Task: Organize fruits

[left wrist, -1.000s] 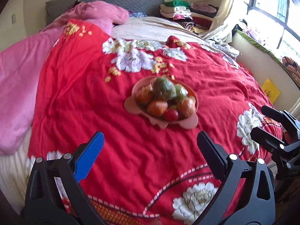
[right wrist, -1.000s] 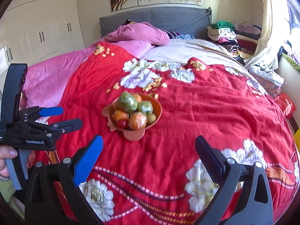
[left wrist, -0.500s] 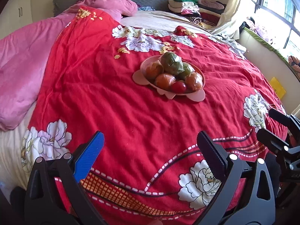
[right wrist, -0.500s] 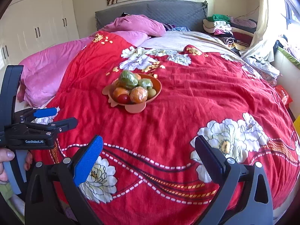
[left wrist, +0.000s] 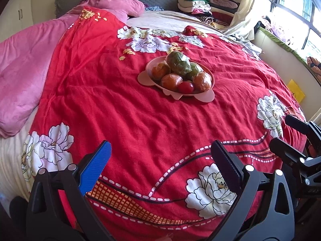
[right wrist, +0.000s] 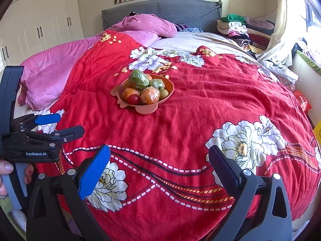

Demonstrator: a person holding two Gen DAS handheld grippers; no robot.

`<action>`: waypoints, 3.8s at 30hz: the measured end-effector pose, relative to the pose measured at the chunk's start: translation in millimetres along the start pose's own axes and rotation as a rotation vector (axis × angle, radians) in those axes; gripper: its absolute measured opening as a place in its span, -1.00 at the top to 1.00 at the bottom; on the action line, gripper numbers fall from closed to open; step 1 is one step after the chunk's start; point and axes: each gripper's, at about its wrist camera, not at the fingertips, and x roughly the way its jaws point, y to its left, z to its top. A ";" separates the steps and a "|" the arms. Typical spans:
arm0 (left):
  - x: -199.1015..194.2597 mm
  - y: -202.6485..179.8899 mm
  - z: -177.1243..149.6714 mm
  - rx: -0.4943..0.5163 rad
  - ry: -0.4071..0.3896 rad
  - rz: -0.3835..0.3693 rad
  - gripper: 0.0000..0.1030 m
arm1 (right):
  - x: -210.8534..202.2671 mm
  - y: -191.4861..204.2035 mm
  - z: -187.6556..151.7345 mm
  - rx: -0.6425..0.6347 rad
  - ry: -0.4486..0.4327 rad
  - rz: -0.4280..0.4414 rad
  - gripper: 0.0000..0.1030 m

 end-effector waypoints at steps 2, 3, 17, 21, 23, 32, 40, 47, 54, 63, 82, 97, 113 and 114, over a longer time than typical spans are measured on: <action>-1.3 -1.4 -0.4 0.002 -0.003 0.001 -0.81 | 0.5 0.4 0.7 0.001 0.001 -0.004 -0.91; -1.5 -2.1 -0.2 0.003 -0.004 0.000 -0.81 | 0.5 0.3 0.7 0.001 0.001 -0.006 -0.91; -5.1 -4.2 -1.4 0.000 -0.006 -0.009 -0.81 | -0.2 -0.2 1.8 0.004 -0.002 -0.012 -0.91; -7.1 -4.1 -2.0 0.000 -0.009 -0.006 -0.81 | -0.1 0.0 1.7 0.004 -0.002 -0.012 -0.91; -7.4 -4.4 -2.0 0.001 -0.009 -0.005 -0.81 | 0.9 0.3 1.3 0.003 -0.001 -0.012 -0.91; -7.7 -4.3 -2.0 0.003 -0.007 -0.003 -0.81 | 1.2 0.7 0.9 0.002 -0.002 -0.013 -0.91; -8.3 -4.0 -1.7 0.005 -0.007 -0.002 -0.81 | 0.9 1.6 1.3 0.002 -0.003 -0.013 -0.91; -8.8 -4.6 -1.7 0.006 -0.007 -0.002 -0.81 | 1.1 1.8 1.3 0.001 -0.001 -0.013 -0.91; -8.8 -5.2 -1.1 0.008 -0.007 -0.004 -0.81 | 1.6 2.5 1.9 -0.001 0.000 -0.013 -0.91; -9.4 -5.1 -1.4 0.008 -0.008 0.001 -0.81 | 2.1 2.9 2.2 -0.002 0.000 -0.013 -0.91; -10.0 -4.0 -1.4 0.011 -0.004 0.011 -0.81 | 1.4 3.5 2.5 -0.002 -0.001 -0.017 -0.91; -9.4 -7.1 -1.4 0.015 0.007 0.012 -0.81 | 1.6 3.1 2.6 -0.003 -0.001 -0.016 -0.91; -6.6 -6.7 -2.5 0.013 0.017 0.010 -0.81 | 2.2 -0.8 2.2 0.003 0.002 -0.020 -0.91; -5.6 -5.3 -2.2 0.008 0.023 -0.001 -0.81 | 2.3 -2.6 2.3 0.006 0.002 -0.019 -0.91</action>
